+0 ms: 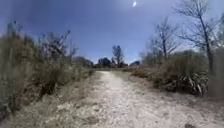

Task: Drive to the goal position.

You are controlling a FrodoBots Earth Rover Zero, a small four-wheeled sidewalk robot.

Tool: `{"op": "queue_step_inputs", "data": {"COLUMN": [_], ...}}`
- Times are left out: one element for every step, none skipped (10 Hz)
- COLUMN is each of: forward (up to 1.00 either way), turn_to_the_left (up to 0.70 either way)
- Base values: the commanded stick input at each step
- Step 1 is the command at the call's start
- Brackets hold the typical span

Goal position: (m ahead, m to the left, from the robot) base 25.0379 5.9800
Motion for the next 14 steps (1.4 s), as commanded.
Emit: {"op": "queue_step_inputs", "data": {"forward": [0.50,0.50,0.50,0.50,0.50,0.50,0.50,0.50,0.50,0.50,0.50,0.50,0.50,0.50], "turn_to_the_left": [0.00,0.00,0.00,0.00,0.00,0.00,0.00,0.00,0.00,0.00,0.00,0.00,0.00,0.00]}}
